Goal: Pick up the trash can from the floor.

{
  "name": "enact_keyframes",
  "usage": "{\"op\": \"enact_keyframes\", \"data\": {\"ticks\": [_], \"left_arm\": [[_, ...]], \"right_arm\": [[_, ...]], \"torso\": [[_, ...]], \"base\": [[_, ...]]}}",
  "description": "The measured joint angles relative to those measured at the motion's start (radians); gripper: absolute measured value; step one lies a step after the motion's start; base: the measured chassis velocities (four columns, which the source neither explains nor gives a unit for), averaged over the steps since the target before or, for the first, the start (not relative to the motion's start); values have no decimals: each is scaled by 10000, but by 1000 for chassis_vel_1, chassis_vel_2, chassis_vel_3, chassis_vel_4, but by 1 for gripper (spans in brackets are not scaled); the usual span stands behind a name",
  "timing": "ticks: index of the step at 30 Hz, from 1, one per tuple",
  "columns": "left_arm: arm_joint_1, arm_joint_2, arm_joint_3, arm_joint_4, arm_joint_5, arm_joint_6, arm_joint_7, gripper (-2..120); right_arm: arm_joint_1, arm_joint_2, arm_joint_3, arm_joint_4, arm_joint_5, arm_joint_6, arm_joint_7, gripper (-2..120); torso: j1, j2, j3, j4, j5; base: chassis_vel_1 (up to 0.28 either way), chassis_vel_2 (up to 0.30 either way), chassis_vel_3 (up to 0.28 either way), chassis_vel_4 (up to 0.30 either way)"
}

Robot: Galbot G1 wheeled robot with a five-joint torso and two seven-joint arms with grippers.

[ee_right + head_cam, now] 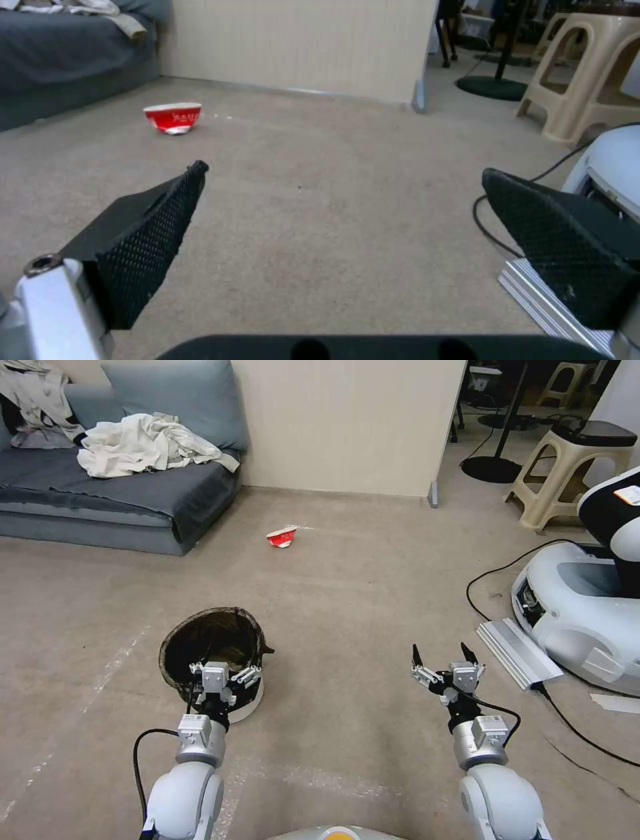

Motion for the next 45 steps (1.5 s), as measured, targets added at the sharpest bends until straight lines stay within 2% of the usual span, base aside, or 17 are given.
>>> {"op": "enact_keyframes", "data": {"ticks": [19, 22, 23, 25, 27, 28, 31, 32, 33, 35, 37, 39, 45], "left_arm": [[24, 4, -22, -87, -47, 44, 0, 100], [287, 79, -395, -921, -642, 677, 184, 100], [287, 79, -395, -921, -642, 677, 184, 100], [490, 133, -672, -1525, -1086, 1162, 339, 100], [790, 215, -1084, -2469, -1767, 1897, 573, 100], [790, 215, -1084, -2469, -1767, 1897, 573, 100], [1134, 313, -1553, -3495, -2535, 2640, 843, 100], [1134, 313, -1553, -3495, -2535, 2640, 843, 100], [1353, 471, -1747, -3682, -2854, 2346, 986, 100], [1538, 543, -1846, -3675, -3040, 1809, 1091, 100], [1584, 542, -1860, -3631, -3060, 1603, 1108, 100], [1646, 512, -1861, -3527, -3031, 1359, 1201, 100], [1700, 427, -1862, -3443, -2881, 1264, 1244, 100]], "right_arm": [[-35, 2, 22, 65, 18, -45, 0, 100], [-339, 47, 265, 833, 329, -474, -13, 100], [-339, 47, 265, 833, 329, -474, -13, 100], [-575, 87, 451, 1418, 569, -813, -21, 100], [-949, 150, 746, 2355, 962, -1348, -34, 100], [-949, 150, 746, 2355, 962, -1348, -34, 100], [-1351, 219, 1063, 3374, 1380, -1926, -53, 100], [-1351, 219, 1063, 3374, 1380, -1926, -53, 100], [-1524, 232, 1194, 3760, 1605, -2019, -76, 100], [-1836, 156, 1333, 4083, 2079, -1364, -232, 100], [-1878, 134, 1342, 4092, 2175, -1122, -289, 100], [-1887, 101, 1333, 4027, 2237, -805, -331, 100], [-1854, 32, 1276, 3902, 2281, -585, -379, 100]], "torso": [[0, -1, 0, -1, 0], [0, 0, 0, 0, 0], [0, 0, 0, 0, 0], [0, 0, -1, 0, 0], [0, 0, -1, 0, 0], [0, 0, -1, 0, 0], [0, 0, -1, 0, 0], [0, 0, -1, 0, 0], [0, 1, -1, 0, 8], [-1, 0, -1, -1, -11], [-1, 0, -1, -1, 4], [-1, 0, 0, -1, -5], [-1, 1, 0, 0, 0]], "base": [[0, 0, 0, 0], [0, 0, 0, 0], [0, 0, 0, 0], [0, 0, 0, 0], [0, 0, 0, 0], [0, 0, 0, 0], [0, 0, 0, 0], [0, 0, 0, 0], [0, 0, 0, 0], [0, 0, 0, 0], [0, 0, 0, 0], [0, 0, 0, 0], [0, 0, 0, 0]]}}
